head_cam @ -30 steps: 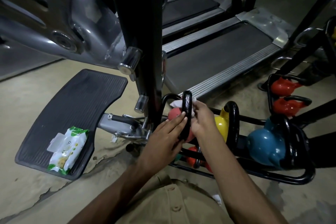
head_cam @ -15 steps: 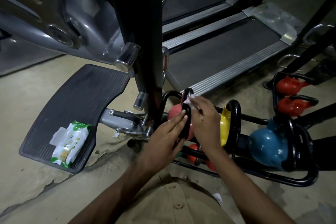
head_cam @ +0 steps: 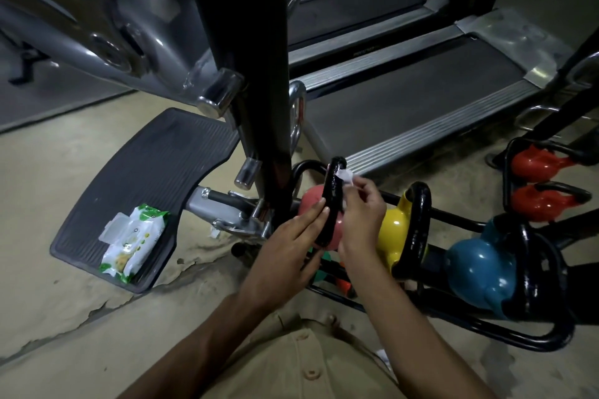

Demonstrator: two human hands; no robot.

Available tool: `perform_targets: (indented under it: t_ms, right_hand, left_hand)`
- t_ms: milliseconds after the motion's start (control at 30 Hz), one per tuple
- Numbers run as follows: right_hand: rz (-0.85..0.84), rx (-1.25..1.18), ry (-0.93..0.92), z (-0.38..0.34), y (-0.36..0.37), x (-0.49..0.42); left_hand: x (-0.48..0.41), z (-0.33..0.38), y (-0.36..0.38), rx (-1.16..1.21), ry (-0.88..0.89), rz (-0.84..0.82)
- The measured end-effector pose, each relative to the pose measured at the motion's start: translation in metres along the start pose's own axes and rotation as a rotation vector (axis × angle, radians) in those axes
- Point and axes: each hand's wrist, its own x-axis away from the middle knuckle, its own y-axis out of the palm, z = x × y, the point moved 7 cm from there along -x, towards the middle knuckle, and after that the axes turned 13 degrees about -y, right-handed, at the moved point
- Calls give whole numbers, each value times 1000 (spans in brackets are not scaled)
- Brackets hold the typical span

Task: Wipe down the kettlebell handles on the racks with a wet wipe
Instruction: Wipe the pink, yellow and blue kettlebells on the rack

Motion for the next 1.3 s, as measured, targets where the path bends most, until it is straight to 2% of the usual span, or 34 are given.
perform_targets:
  t_ms: [67, 100, 167, 267, 300, 367, 400, 467, 567, 700, 767, 833, 900, 1033, 1133, 1233, 1300]
  right_hand:
    - [-150, 321, -350, -18, 7, -15]
    - [-247, 411, -469, -23, 13, -24]
    - [-486, 520, -625, -32, 31, -37]
    - [-812, 845, -851, -30, 48, -26]
    - [-844, 905, -934, -31, 45, -16]
    - [-788, 837, -997, -35, 27, 7]
    - [-710, 751, -958, -38, 15, 15]
    - [-493, 561, -727, -34, -5, 18]
    - [-217, 236, -172, -6, -14, 18]
    - [-57, -282, 500, 24, 13, 16]
    - [-29, -420, 630, 25, 26, 0]
    - [-24, -464, 639, 20, 29, -3]
    - [-11, -388, 529, 17, 23, 12]
    - [17, 238, -184, -8, 5, 16]
    - [-239, 626, -607, -26, 29, -10]
    - [-587, 954, -801, -28, 50, -7]
    - [-699, 1123, -953, -26, 46, 9]
  left_hand:
    - [6, 1, 2, -16, -32, 15]
    - [9, 2, 3, -17, -42, 17]
    - [12, 4, 3, -25, -59, 17]
    - [14, 8, 1, -42, -69, 41]
    - [15, 9, 1, -50, -71, 53]
    - [15, 11, 0, -61, -66, 69]
    - [16, 11, 0, -63, -63, 70]
    - [17, 11, -1, -59, -63, 65]
    - [19, 8, 0, -54, -62, 14]
    - [18, 3, -2, -22, -32, -44]
    - [16, 2, -6, -3, 18, -62]
    - [14, 0, -8, 4, 55, -86]
    - [15, -4, -8, 11, 83, -107]
    - [15, -9, -6, -12, 97, -122]
    - [14, -9, -5, 15, 131, -118]
    - [13, -11, -7, 20, 147, -129]
    - [14, -11, -8, 28, 159, -125]
